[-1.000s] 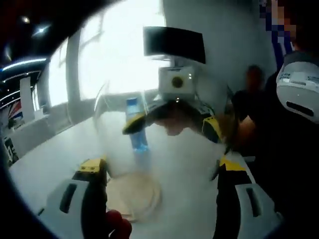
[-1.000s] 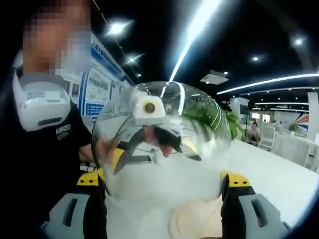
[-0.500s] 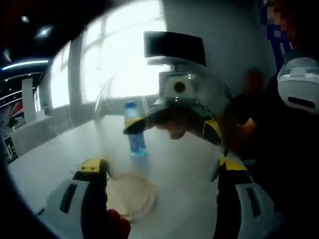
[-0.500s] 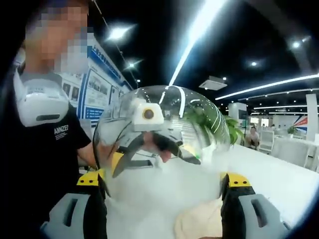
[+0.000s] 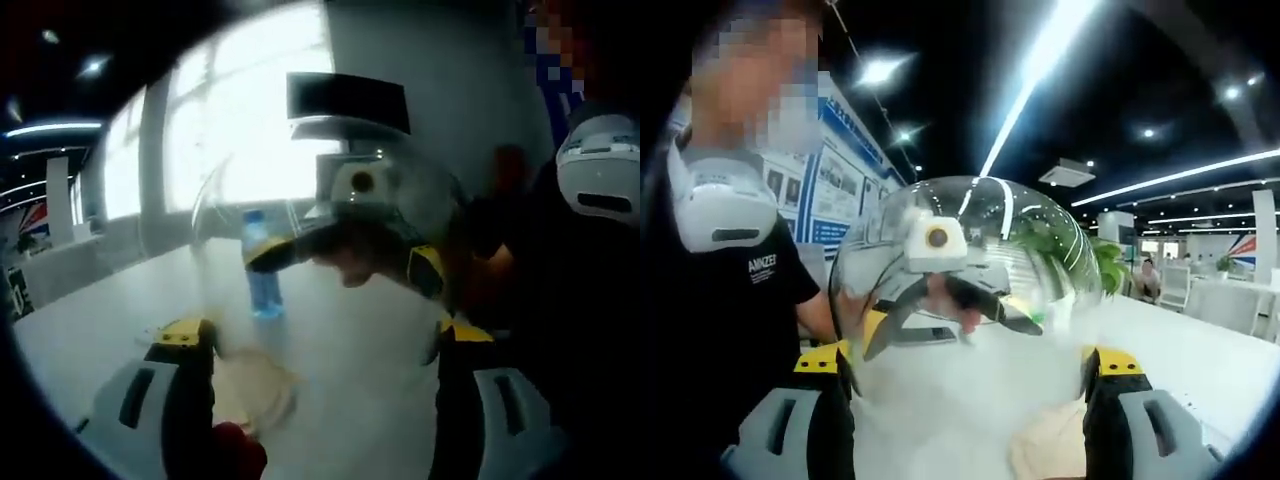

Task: Open the cover put in the Mizone put the cover back on

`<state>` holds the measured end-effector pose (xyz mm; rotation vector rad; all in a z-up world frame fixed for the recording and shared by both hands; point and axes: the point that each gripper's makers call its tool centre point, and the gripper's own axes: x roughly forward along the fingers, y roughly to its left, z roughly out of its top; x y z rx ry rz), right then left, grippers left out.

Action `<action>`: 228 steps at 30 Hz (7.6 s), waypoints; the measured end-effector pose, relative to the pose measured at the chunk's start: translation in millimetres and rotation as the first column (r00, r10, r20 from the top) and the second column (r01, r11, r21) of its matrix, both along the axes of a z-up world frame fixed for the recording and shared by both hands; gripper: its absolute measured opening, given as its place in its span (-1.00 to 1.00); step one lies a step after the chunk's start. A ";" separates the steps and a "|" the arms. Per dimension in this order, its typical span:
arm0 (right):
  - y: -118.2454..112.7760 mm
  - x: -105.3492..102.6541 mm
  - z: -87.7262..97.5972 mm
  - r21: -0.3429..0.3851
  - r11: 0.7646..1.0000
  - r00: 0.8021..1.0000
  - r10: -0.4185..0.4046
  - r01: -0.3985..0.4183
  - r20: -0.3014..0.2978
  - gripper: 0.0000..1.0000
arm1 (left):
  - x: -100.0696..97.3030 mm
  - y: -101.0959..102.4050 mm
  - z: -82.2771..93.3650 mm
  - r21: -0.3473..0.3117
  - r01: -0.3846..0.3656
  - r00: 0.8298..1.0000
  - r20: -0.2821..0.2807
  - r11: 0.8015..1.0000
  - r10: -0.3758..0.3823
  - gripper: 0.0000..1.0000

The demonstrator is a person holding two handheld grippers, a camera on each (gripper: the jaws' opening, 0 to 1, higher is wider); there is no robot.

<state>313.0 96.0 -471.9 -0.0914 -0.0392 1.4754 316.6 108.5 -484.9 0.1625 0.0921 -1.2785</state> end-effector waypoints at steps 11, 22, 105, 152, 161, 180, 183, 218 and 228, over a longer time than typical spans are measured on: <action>0.5 -13.7 0.9 0.024 1.000 1.000 0.000 0.000 0.003 0.79 | -13.1 0.0 -0.1 -0.014 -0.009 1.000 0.004 1.000 0.009 0.56; 3.1 -26.7 2.0 0.015 1.000 1.000 0.001 -0.001 0.008 0.79 | -25.8 2.6 -0.7 -0.013 -0.012 1.000 0.004 1.000 0.012 0.56; -69.5 -65.3 -17.5 0.259 0.940 0.973 -0.230 0.223 -0.002 -0.21 | -49.1 117.5 -4.8 -0.207 -0.394 0.915 -0.001 0.895 0.403 -0.42; -177.8 58.5 -56.8 0.096 0.541 0.547 -0.836 0.836 -0.049 -0.60 | 65.7 89.7 -26.3 -0.218 -0.431 0.901 -0.054 0.876 0.430 -0.48; -195.4 73.8 -70.5 0.100 0.441 0.449 -0.889 0.892 -0.082 -0.59 | 68.4 90.9 -34.5 -0.238 -0.434 0.900 -0.067 0.869 0.431 -0.46; -192.3 69.5 -80.9 0.108 0.436 0.447 -0.884 0.894 -0.134 -0.61 | 67.4 92.9 -48.3 -0.237 -0.442 0.894 -0.036 0.865 0.447 -0.37; -189.9 70.4 -85.1 0.088 0.437 0.445 -0.887 0.895 -0.120 -0.61 | 72.1 96.9 -50.9 -0.237 -0.453 0.889 -0.054 0.860 0.454 -0.39; -194.4 66.9 -76.3 0.127 0.410 0.425 -0.896 0.903 -0.129 -0.88 | 85.6 114.3 -57.6 -0.231 -0.553 0.831 -0.083 0.800 0.550 -0.93; -194.1 66.7 -74.7 0.136 0.408 0.426 -0.893 0.903 -0.145 -0.93 | 84.6 110.6 -61.9 -0.197 -0.554 0.829 -0.034 0.809 0.559 -0.92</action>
